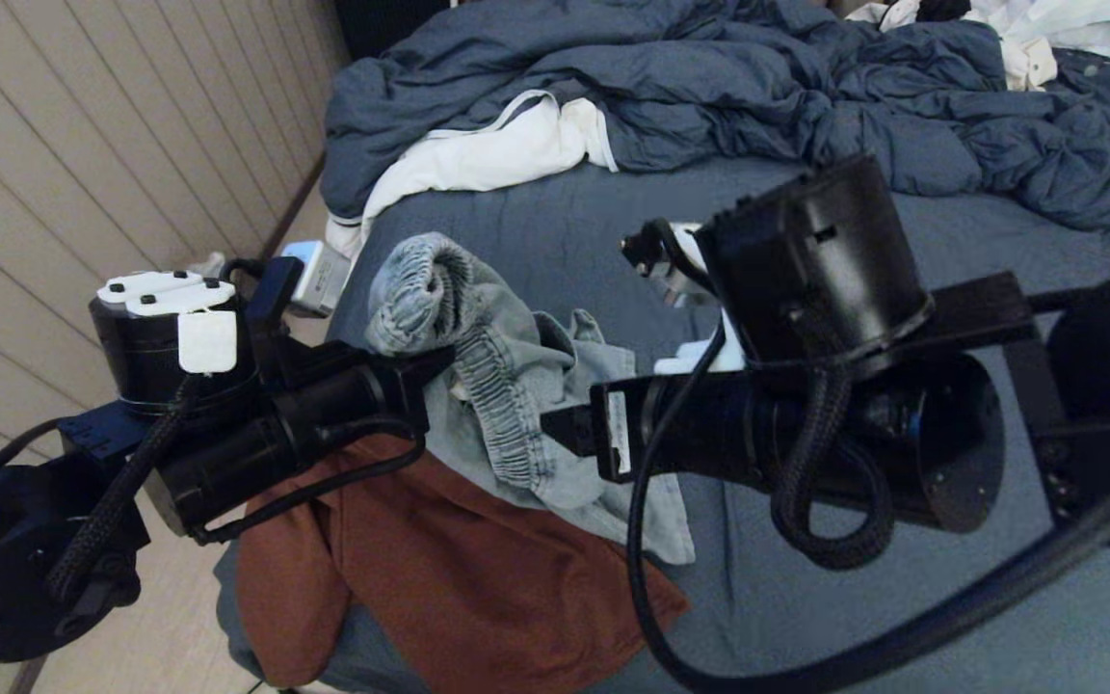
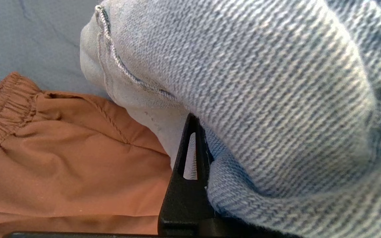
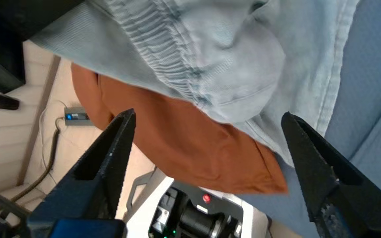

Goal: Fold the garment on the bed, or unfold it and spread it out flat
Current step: Unford the blue shorts

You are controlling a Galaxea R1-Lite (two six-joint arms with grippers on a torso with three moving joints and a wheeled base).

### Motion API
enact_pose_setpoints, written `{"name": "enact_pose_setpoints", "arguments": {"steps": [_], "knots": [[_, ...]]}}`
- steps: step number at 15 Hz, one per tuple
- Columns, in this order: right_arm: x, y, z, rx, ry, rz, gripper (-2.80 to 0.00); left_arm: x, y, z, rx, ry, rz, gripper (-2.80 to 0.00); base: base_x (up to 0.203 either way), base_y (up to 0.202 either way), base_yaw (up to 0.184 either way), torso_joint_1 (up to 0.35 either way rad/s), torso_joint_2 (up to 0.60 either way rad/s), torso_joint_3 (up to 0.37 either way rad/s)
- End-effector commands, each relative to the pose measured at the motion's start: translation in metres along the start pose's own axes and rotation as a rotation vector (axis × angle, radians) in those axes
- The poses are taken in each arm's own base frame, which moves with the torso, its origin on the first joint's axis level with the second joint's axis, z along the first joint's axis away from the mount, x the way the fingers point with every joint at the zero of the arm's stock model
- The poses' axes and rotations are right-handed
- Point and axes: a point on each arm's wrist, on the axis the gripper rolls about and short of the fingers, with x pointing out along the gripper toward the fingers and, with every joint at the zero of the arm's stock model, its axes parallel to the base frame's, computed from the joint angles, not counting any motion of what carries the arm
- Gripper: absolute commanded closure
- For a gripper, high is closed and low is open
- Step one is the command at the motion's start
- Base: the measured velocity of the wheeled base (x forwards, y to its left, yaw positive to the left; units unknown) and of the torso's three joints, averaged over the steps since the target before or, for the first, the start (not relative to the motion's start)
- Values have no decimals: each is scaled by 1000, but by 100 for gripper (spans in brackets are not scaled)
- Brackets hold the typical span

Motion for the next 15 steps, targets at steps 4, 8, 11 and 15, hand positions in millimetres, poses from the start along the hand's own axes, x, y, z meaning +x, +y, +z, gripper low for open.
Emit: {"name": "enact_pose_setpoints", "arguments": {"steps": [4,8,11,15], "knots": [[-11,-10,-13,15,-47,21,-280,0,0,1,-4,-5,-2,0,0,0,0,0,0,0],[44,-1,-47,-40,115,-3,-280,-1,-1,3,-5,-11,-3,0,0,0,0,0,0,0],[82,9,-63,-58,129,7,-280,-1,-1,3,-9,-10,-3,0,0,0,0,0,0,0],[103,12,-63,-85,106,-1,-280,-2,0,2,-17,-6,-1,0,0,0,0,0,0,0]]}}
